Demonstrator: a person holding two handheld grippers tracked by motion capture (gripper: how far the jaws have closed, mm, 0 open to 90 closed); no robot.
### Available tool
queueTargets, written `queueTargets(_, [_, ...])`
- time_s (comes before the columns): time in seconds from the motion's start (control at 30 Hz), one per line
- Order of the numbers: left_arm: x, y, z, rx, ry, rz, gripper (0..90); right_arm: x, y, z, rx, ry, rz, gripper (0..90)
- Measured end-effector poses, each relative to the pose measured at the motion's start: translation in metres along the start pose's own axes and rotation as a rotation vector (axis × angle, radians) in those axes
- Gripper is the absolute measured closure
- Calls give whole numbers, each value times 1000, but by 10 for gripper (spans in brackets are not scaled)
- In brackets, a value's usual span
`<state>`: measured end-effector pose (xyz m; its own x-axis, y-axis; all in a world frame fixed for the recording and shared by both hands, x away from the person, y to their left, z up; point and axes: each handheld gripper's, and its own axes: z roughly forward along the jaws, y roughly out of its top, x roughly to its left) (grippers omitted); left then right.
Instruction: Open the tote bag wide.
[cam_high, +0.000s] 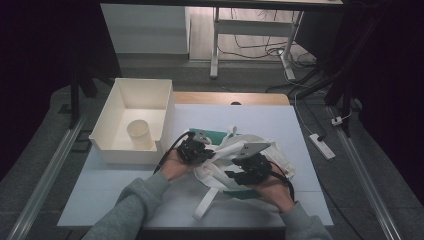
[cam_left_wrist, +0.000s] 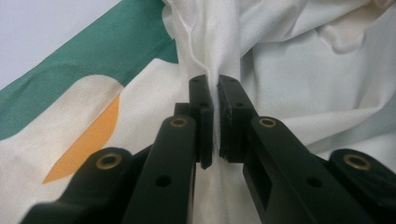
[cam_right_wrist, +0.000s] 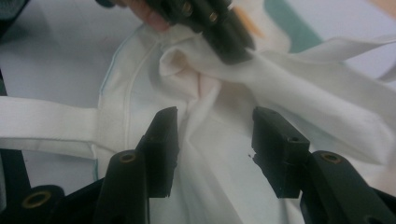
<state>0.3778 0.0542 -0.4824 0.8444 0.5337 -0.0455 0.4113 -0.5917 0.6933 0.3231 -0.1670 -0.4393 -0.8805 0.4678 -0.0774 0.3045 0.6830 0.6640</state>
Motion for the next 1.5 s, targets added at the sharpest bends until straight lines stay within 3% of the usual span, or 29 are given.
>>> queueTargets(0.23, [0,0,1,0,-1,-1,844,-1,-11,20,88,43,32,552])
queueTargets(0.27, [0,0,1,1,-1,0,844,0,-13,22,102,46,29,586])
queueTargets(0.37, [0,0,0,-1,2,-1,843,4,-19,28,147,63,16,814])
queueTargets(0.43, [0,0,0,-9,3,-7,844,5,-24,29,148,85,12,877])
queueTargets(0.6, [0,0,-3,-28,1,-12,847,11,-29,17,107,95,-5,887])
queueTargets(0.73, [-5,3,-6,-36,-12,4,849,14,-32,-2,63,147,-4,887])
queueTargets(0.9, [-12,4,-2,1,5,42,843,15,-44,3,73,175,16,887])
queueTargets(1.07, [-18,12,-14,-81,10,59,693,13,-44,4,65,156,7,887])
queueTargets(1.2, [-30,27,-19,-125,-15,107,624,12,-43,6,66,146,6,886])
queueTargets(1.3, [-38,38,-10,-117,-33,148,617,13,-42,6,66,140,2,886])
queueTargets(1.5, [-36,48,24,-10,-73,163,597,14,-42,6,64,137,0,886])
